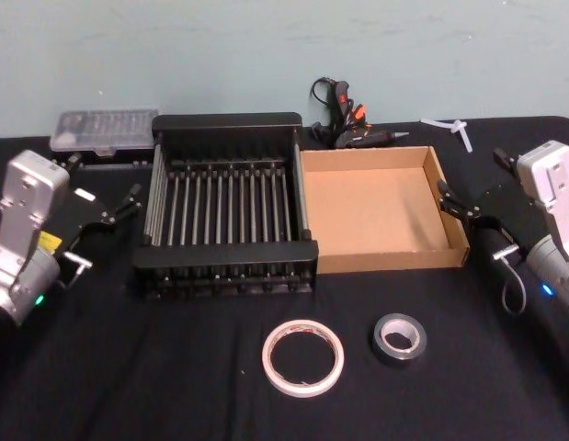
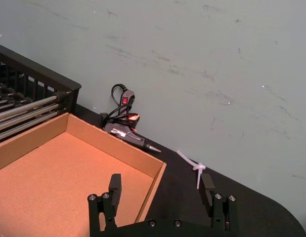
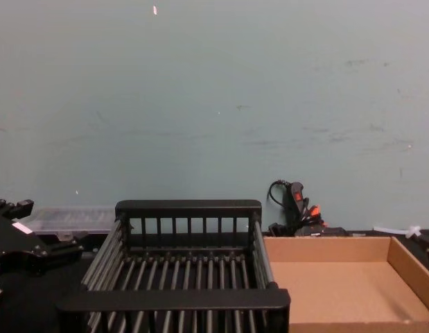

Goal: Pick up the white tape and place it into the black box , Pick up the silver tape and place it into the brown box.

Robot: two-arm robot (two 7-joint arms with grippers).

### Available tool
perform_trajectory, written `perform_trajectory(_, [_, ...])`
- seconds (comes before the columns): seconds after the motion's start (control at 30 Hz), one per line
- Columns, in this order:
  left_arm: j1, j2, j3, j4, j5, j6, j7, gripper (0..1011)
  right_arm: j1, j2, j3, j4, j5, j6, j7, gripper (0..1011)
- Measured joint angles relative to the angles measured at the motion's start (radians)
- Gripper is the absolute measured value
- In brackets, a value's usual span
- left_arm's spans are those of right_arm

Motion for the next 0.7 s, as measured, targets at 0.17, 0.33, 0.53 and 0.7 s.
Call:
perform_trajectory(0.17, [0.000, 0.000, 0.000, 0.000, 0.000, 0.000, 0.000, 1001, 0.000, 0.000, 0.000, 0.000, 0.000, 0.000, 0.000, 1002])
perform_trajectory(0.33, [0.000, 0.000, 0.000, 0.000, 0.000, 0.000, 0.000, 1001, 0.000, 0.000, 0.000, 0.000, 0.000, 0.000, 0.000, 1002])
perform_trajectory(0.53, [0.000, 0.000, 0.000, 0.000, 0.000, 0.000, 0.000, 1001, 0.000, 0.000, 0.000, 0.000, 0.000, 0.000, 0.000, 1002])
perform_trajectory(0.7, [0.000, 0.000, 0.000, 0.000, 0.000, 0.000, 0.000, 1001, 0.000, 0.000, 0.000, 0.000, 0.000, 0.000, 0.000, 1002])
